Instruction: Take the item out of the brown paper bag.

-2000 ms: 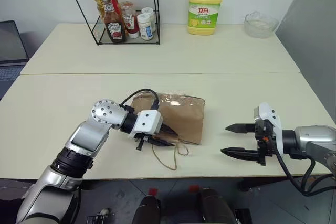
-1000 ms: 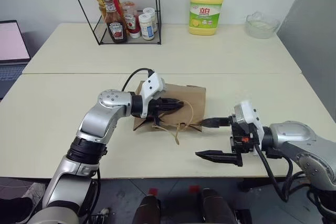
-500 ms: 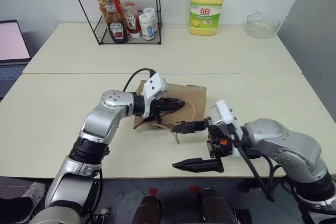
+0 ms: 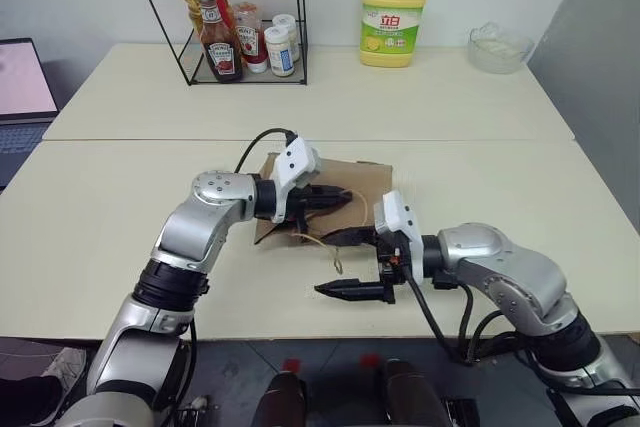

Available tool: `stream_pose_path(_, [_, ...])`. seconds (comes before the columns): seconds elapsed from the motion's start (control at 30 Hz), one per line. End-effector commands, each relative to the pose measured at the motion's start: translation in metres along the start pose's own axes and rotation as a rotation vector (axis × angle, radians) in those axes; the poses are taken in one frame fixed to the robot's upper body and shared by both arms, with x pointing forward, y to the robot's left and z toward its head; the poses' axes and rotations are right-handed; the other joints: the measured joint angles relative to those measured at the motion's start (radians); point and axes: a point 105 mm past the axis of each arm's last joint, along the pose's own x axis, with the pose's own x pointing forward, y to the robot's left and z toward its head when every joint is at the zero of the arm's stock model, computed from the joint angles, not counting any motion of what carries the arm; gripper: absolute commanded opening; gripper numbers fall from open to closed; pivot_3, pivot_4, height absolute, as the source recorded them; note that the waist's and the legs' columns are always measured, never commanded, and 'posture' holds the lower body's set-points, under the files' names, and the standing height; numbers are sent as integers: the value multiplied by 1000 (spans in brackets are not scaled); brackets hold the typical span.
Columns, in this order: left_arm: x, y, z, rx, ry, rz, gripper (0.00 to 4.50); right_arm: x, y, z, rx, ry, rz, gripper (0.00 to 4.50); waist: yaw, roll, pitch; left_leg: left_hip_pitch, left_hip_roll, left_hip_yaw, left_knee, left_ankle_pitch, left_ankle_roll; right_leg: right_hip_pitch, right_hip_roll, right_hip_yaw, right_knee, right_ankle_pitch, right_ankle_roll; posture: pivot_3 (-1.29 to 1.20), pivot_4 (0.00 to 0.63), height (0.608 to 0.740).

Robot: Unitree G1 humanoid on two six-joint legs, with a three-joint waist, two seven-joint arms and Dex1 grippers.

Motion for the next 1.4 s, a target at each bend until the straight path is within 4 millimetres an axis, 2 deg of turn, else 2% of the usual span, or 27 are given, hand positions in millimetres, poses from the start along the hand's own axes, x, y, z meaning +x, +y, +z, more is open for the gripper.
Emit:
stream_pose_path(0.03, [-2,5,11,16,-31,19,0,5,-4,5,-57,-15,-2,2604,-1,0,0,0,0,0,0,0,0,0,0,0,0,0,0,0,150,740])
stream_pose_path(0.13, [-3,5,11,16,-29,21,0,8,-7,2,-61,-15,-4,2604,-5,0,0,0,0,0,0,0,0,0,0,0,0,0,0,0,150,740])
stream_pose_path(0.23, [-5,5,12,13,-29,26,0,10,-9,-4,-78,-1,-3,2162,-5,0,0,0,0,0,0,0,0,0,0,0,0,0,0,0,150,740])
stream_pose_path(0.43, [-6,14,21,-17,-51,60,0,12,-12,-26,-203,104,19,111,-5,0,0,0,0,0,0,0,0,0,0,0,0,0,0,0,150,740])
stream_pose_path(0.47, [-6,16,24,-26,-58,68,0,12,-13,-32,-216,124,26,46,-5,0,0,0,0,0,0,0,0,0,0,0,0,0,0,0,150,740])
stream_pose_path(0.63, [-7,24,36,-76,-79,110,0,11,-17,-56,-279,212,44,46,-7,0,0,0,0,0,0,0,0,0,0,0,0,0,0,0,150,740])
stream_pose_path(0.93, [-16,42,58,-146,-123,190,0,9,-26,-78,-363,295,28,46,-7,0,0,0,0,0,0,0,-1,0,0,0,0,0,0,0,150,740])
stream_pose_path(1.07, [-18,53,73,-169,-146,228,0,6,-26,-85,-383,341,50,46,-8,0,0,1,0,0,0,0,-1,0,0,0,0,0,0,0,150,740])
stream_pose_path(1.2, [-20,54,87,-167,-171,227,0,2,-24,-88,-382,362,68,46,-9,0,0,0,0,0,0,0,-1,0,0,0,0,0,0,0,150,740])
stream_pose_path(1.4, [-19,47,87,-149,-171,196,0,-1,-25,-85,-367,353,56,46,-9,0,0,0,0,0,0,1,-1,-1,-1,0,0,0,0,0,150,740])
